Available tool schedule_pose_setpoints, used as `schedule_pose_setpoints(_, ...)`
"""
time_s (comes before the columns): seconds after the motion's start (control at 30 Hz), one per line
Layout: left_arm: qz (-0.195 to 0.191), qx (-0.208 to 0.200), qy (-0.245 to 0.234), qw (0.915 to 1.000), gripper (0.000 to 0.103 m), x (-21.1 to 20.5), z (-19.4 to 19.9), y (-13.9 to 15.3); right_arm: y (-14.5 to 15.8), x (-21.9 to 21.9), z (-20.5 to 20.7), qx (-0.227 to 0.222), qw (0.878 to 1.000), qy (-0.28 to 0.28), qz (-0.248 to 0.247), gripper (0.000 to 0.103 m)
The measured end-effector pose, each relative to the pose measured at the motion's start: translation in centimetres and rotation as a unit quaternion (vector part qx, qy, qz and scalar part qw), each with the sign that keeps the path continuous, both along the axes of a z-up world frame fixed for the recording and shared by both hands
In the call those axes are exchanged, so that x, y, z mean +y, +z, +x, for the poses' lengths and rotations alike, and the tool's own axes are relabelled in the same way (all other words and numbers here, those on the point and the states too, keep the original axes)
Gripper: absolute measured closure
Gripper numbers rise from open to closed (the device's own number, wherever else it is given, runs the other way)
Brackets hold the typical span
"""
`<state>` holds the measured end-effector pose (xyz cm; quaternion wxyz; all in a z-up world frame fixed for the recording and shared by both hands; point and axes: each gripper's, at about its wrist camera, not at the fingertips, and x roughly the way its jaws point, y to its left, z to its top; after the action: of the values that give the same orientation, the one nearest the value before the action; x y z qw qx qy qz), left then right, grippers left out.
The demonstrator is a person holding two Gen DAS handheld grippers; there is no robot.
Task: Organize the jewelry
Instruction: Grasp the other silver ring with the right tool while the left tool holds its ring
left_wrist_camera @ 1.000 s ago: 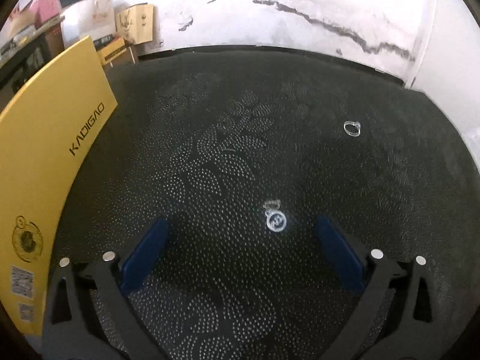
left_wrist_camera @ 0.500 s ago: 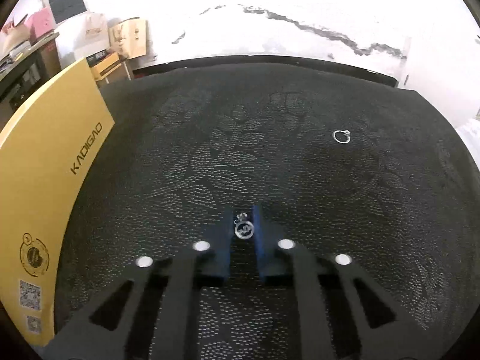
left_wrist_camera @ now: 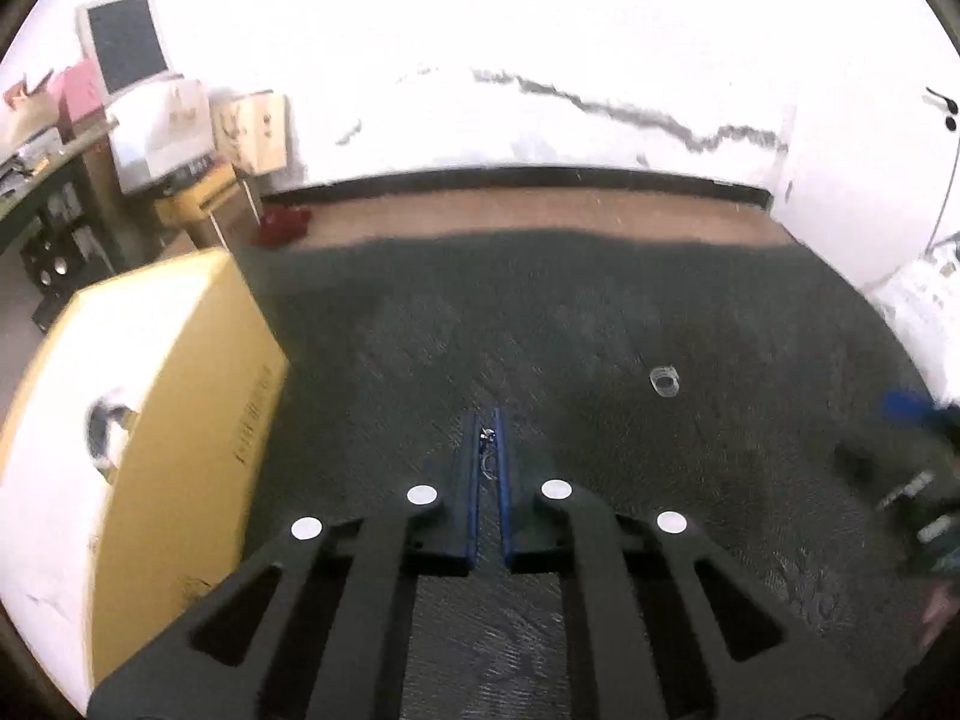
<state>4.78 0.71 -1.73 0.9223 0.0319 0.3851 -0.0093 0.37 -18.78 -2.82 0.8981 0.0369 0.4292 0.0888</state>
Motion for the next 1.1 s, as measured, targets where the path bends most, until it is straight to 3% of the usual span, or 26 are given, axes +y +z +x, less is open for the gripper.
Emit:
schedule_pose_setpoints(0.13,-0.02,0.002,0.017,0.9997,0.098,2.2,0.5,1.4,-3.4,1.4,1.6,0.043,0.999,0.006,-0.013,0.011)
schedule_pose_setpoints(0.23,-0.037,0.006,0.027,0.9989,0.098,3.7,0.8,1.9,-5.6,3.3,3.1,0.052,0.997,0.018,-0.058,0.011)
schedule_pose_setpoints(0.3,-0.047,0.01,0.029,0.9984,0.098,4.1,0.9,2.0,-6.1,4.2,4.0,0.037,0.995,0.027,-0.084,0.01)
schedule_pose_setpoints(0.67,-0.063,0.034,0.011,0.9974,0.098,4.8,1.4,1.4,-6.8,5.9,10.7,0.024,0.996,0.023,-0.079,0.011)
schedule_pose_setpoints(0.77,-0.064,0.037,0.012,0.9972,0.098,5.3,1.4,1.4,-6.5,6.2,11.1,0.015,0.997,0.024,-0.075,0.028)
schedule_pose_setpoints(0.83,-0.066,0.04,0.015,0.9969,0.098,5.8,1.4,1.3,-6.2,6.5,11.2,0.011,0.997,0.024,-0.073,0.059)
schedule_pose_setpoints(0.9,-0.069,0.04,0.018,0.9967,0.098,6.2,1.3,1.5,-6.0,6.9,11.2,0.014,0.997,0.029,-0.073,0.081)
schedule_pose_setpoints(1.1,-0.062,0.037,0.02,0.9972,0.098,6.3,1.0,1.8,-5.7,7.0,10.9,0.025,0.997,0.02,-0.069,0.082)
